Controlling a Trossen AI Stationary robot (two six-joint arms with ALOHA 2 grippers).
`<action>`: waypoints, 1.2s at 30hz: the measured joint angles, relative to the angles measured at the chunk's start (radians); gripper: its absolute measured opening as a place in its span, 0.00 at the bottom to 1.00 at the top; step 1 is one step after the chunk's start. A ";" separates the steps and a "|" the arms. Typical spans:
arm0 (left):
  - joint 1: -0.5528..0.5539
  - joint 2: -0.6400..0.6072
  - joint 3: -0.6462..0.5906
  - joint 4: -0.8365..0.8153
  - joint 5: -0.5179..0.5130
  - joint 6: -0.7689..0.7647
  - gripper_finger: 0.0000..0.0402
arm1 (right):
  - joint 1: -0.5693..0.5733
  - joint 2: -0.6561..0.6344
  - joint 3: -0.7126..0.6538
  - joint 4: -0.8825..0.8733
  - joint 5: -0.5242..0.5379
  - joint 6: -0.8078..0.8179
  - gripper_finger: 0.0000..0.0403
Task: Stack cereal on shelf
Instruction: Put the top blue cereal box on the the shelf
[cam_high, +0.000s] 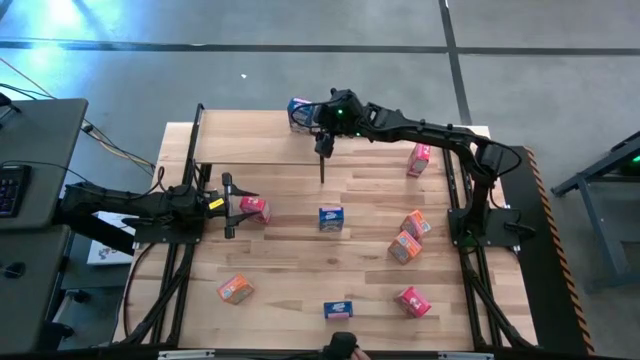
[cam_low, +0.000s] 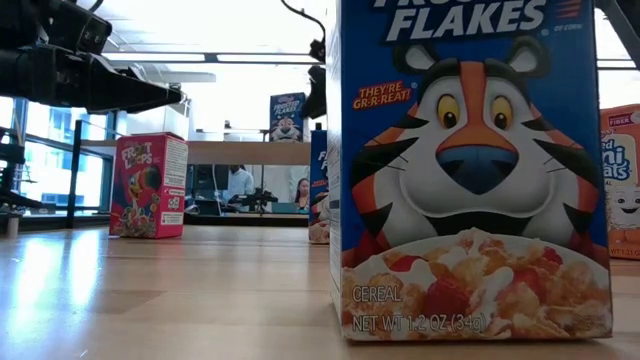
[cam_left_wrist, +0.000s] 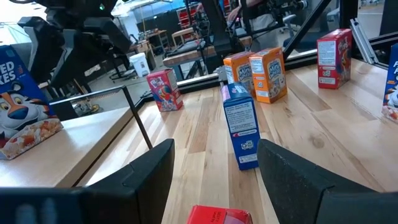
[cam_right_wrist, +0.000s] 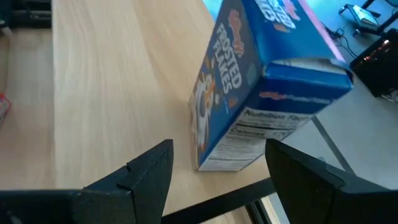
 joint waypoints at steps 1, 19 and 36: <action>0.000 0.000 0.000 0.000 0.000 0.000 0.55 | 0.000 0.000 0.000 -0.001 0.005 0.000 0.62; 0.000 0.000 0.000 0.000 0.000 0.000 0.55 | 0.060 -0.016 0.000 -0.081 -0.109 -0.023 0.62; 0.000 0.000 0.000 0.000 0.000 0.000 0.55 | 0.067 -0.011 0.000 0.038 -0.015 -0.002 0.62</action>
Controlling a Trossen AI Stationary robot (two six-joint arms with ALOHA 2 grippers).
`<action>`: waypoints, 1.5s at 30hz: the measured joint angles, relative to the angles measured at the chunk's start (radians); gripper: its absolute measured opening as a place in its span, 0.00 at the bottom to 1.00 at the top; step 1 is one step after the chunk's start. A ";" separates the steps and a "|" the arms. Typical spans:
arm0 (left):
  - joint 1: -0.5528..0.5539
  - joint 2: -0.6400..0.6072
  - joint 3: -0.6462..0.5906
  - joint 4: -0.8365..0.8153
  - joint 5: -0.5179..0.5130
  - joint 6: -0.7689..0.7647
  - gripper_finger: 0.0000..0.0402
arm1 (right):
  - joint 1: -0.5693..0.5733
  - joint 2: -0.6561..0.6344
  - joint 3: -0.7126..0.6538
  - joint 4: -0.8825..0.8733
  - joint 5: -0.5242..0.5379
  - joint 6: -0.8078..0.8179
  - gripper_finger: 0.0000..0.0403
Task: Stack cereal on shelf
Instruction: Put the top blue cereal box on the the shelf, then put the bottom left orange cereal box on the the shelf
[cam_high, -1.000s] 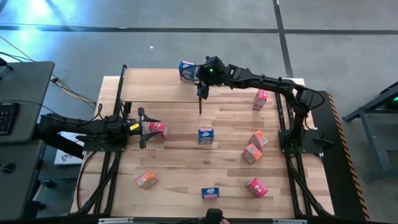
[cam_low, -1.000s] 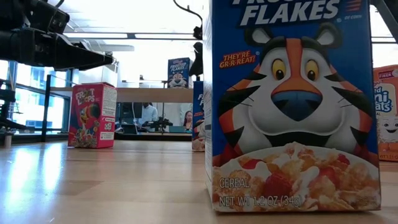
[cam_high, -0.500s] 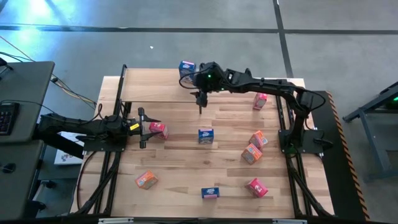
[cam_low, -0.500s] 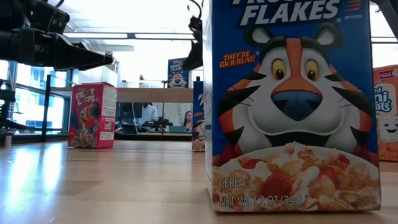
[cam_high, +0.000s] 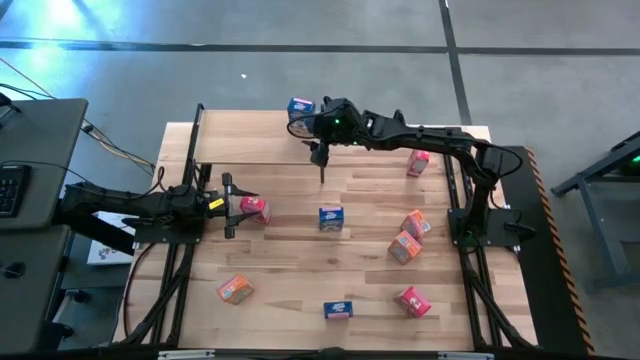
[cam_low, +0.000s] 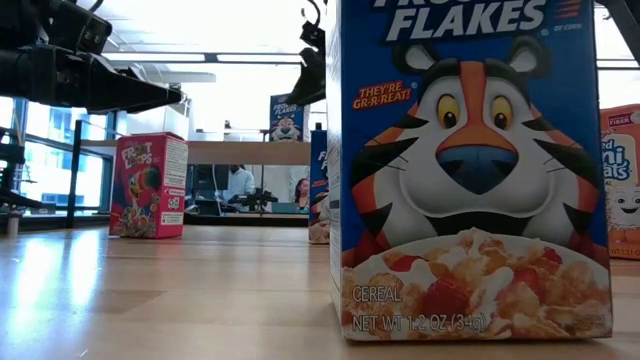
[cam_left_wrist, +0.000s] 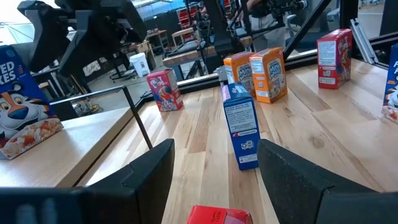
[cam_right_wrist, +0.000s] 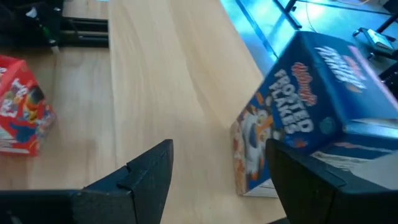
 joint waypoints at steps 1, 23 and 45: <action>0.000 0.000 0.000 0.000 0.000 0.000 0.55 | -0.003 0.000 0.000 0.000 0.000 0.000 0.62; 0.000 0.000 0.000 0.000 0.000 0.000 0.55 | -0.034 0.000 0.000 0.006 0.049 -0.029 0.62; 0.000 0.000 0.000 0.000 0.000 0.000 0.55 | 0.037 -0.116 0.000 -0.136 0.032 0.002 0.62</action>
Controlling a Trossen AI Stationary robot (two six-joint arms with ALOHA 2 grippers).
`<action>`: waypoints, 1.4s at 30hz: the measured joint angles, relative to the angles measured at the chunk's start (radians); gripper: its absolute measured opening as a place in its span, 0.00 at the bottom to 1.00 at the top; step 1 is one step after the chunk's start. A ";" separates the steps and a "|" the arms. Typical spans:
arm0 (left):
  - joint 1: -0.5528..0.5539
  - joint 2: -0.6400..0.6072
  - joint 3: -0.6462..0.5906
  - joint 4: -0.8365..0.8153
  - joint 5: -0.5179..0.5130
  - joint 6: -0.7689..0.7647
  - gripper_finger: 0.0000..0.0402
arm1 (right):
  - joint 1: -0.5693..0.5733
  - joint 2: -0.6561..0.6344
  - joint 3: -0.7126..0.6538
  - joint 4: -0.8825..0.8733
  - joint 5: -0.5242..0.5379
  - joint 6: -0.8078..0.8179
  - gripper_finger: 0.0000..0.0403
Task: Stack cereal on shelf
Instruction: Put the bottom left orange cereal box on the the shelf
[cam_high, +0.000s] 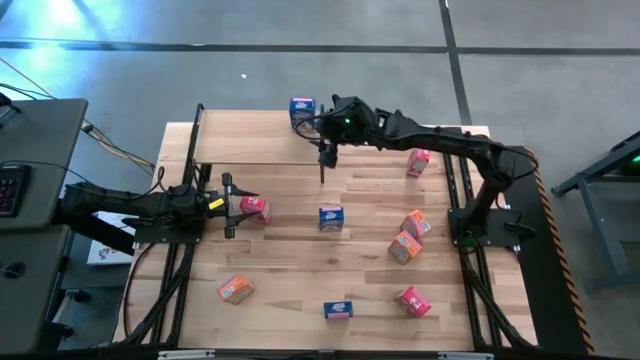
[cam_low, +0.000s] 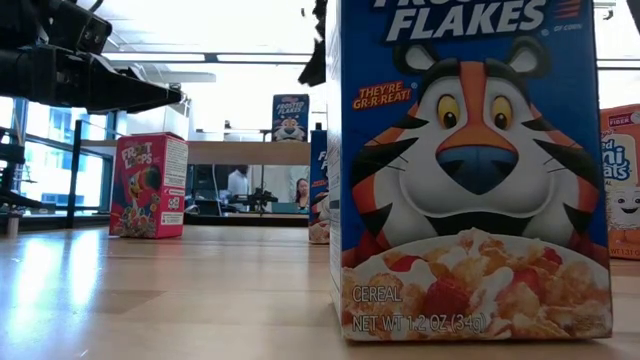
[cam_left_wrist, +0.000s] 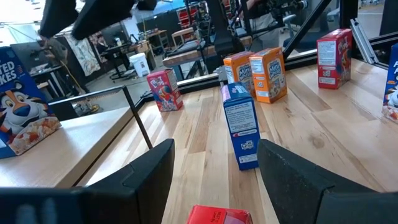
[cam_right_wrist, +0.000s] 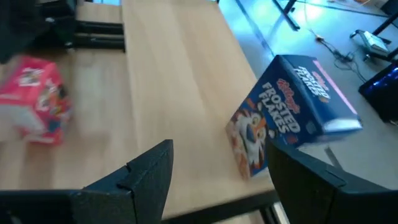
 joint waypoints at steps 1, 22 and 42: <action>0.000 0.000 0.000 0.000 0.000 0.000 0.55 | 0.005 -0.012 0.000 -0.024 -0.003 0.004 0.62; 0.000 0.000 0.000 0.000 0.000 0.000 0.55 | 0.087 -0.174 -0.083 -0.186 -0.055 0.128 0.62; 0.000 0.000 0.000 0.000 0.000 0.000 0.55 | 0.213 -0.901 -1.042 0.542 -0.018 0.179 0.62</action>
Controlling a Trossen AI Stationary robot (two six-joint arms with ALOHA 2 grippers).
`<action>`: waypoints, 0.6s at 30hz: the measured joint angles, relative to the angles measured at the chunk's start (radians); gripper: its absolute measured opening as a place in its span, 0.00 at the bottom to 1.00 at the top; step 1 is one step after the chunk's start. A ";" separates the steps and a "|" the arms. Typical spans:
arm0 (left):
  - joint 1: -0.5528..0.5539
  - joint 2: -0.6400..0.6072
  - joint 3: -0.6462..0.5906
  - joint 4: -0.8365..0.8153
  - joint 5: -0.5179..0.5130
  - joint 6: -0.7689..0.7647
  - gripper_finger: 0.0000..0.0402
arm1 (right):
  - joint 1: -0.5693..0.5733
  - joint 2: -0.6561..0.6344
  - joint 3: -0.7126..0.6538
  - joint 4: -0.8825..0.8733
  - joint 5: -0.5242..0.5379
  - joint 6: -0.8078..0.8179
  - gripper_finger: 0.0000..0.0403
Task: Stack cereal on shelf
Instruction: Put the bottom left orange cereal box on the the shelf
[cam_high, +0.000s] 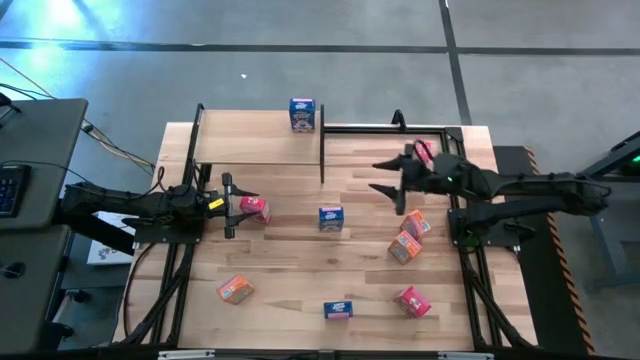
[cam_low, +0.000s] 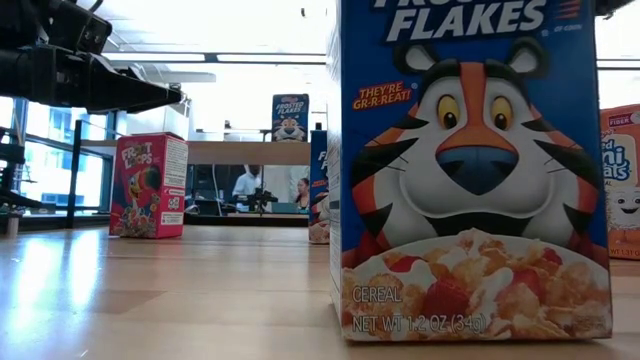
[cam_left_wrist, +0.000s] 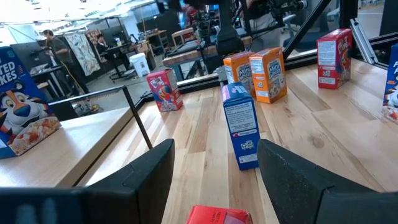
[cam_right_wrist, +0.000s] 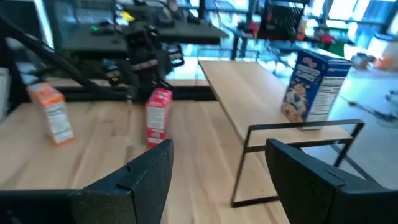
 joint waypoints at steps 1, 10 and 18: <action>0.000 0.000 0.000 0.000 0.000 0.000 0.55 | 0.010 -0.030 -0.038 0.026 0.000 0.001 0.62; 0.000 0.000 0.000 0.000 0.000 0.000 0.55 | 0.074 -0.265 -0.261 0.111 0.004 -0.016 0.62; 0.000 0.000 0.000 0.000 0.000 0.000 0.55 | 0.079 -0.470 -0.406 0.139 0.009 0.006 0.62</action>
